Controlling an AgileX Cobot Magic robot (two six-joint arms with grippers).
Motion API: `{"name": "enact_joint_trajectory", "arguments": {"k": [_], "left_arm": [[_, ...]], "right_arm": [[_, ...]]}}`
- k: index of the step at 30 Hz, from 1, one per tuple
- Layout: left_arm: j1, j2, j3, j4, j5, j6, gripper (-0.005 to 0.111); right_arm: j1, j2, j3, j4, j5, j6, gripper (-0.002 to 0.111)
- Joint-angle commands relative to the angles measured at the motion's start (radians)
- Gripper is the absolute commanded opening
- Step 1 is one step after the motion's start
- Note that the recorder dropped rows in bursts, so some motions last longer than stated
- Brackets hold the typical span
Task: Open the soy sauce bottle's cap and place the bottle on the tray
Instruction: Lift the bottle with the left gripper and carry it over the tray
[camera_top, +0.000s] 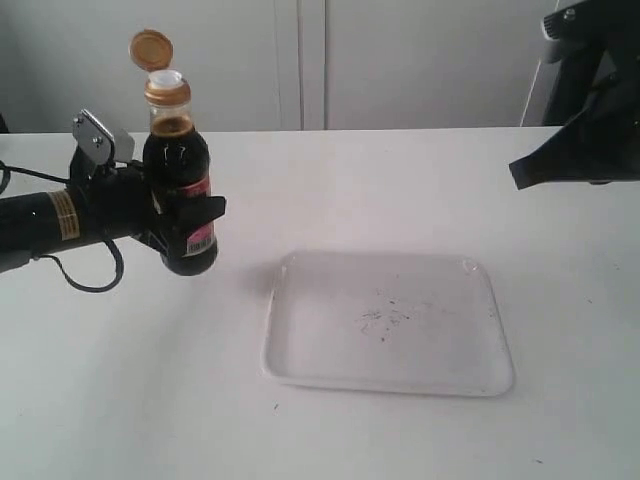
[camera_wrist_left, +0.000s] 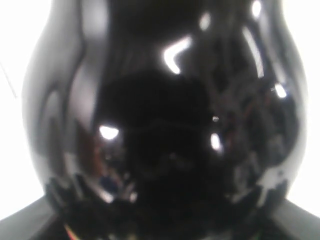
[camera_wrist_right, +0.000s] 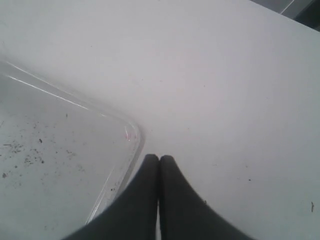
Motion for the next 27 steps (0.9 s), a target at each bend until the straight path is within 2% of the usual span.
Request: {"name": "enact_joint_trajectory", "arguments": {"k": [1,6,9,15,27], "left_arm": [[-0.003,-0.089,0.023,-0.028,-0.083,-0.019,0.000],[-0.007,-0.138,0.069,-0.050,-0.083,-0.021,0.000],[-0.042,-0.155,0.085,-0.074,-0.083,-0.017,0.000],[-0.185,-0.164,0.085,-0.165,-0.083,0.015,0.000],[-0.417,-0.164,0.080,-0.373,-0.083,0.125,0.000]], "right_arm": [[-0.009,0.001,0.003,0.020,-0.013,-0.009,0.000],[-0.014,0.038,0.003,0.022,-0.017,-0.009,0.000],[-0.035,0.055,0.003,0.025,-0.026,-0.009,0.000],[-0.100,0.073,0.003,0.065,-0.028,-0.009,0.000],[-0.171,0.132,0.034,0.089,-0.068,-0.009,0.000]]}}
